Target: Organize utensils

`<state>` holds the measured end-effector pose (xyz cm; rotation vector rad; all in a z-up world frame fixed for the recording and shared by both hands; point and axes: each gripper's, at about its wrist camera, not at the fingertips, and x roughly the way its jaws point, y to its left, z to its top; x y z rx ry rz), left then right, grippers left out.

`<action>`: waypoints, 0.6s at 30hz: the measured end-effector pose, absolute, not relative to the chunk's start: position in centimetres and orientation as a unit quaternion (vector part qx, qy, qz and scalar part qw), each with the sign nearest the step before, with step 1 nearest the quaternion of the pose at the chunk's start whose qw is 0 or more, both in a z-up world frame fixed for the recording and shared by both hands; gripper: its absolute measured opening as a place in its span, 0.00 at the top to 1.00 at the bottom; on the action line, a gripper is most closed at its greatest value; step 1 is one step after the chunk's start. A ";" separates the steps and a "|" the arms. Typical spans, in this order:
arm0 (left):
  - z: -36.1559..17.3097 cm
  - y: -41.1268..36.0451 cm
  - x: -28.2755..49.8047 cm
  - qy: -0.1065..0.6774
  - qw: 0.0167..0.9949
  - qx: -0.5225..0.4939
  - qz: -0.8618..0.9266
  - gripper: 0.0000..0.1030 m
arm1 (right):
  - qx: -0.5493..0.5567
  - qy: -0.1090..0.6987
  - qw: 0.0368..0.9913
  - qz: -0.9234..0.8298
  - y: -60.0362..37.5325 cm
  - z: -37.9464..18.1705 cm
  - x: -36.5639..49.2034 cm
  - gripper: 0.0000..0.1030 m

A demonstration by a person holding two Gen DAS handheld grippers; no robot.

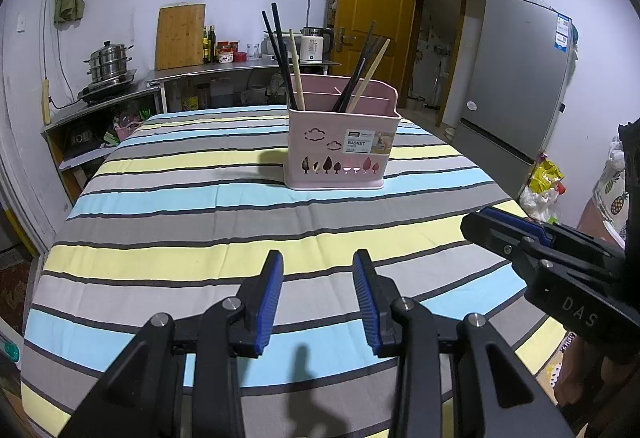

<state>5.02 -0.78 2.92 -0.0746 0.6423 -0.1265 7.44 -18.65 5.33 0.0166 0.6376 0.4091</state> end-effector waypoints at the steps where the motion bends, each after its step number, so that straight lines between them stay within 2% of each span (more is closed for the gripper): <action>1: 3.0 -0.8 5.0 0.315 0.946 -0.037 -0.062 0.63 | 0.008 0.311 0.929 0.200 -18.7 5.3 7.5 0.77; 18: 3.1 -0.7 4.8 0.311 0.948 -0.035 -0.060 0.63 | 0.008 0.312 0.929 0.200 -18.7 5.3 7.4 0.77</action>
